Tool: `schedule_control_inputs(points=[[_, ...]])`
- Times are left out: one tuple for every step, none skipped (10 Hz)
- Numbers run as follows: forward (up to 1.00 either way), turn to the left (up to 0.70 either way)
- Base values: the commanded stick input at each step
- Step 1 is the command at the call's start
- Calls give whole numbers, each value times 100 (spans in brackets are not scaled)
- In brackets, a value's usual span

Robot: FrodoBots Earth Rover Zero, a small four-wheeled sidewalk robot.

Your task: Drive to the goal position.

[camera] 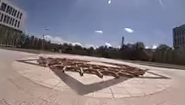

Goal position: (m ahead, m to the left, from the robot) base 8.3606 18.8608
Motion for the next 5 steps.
schedule_control_inputs(points=[[9,0],[6,0],[7,0],[6,0],[6,0]])
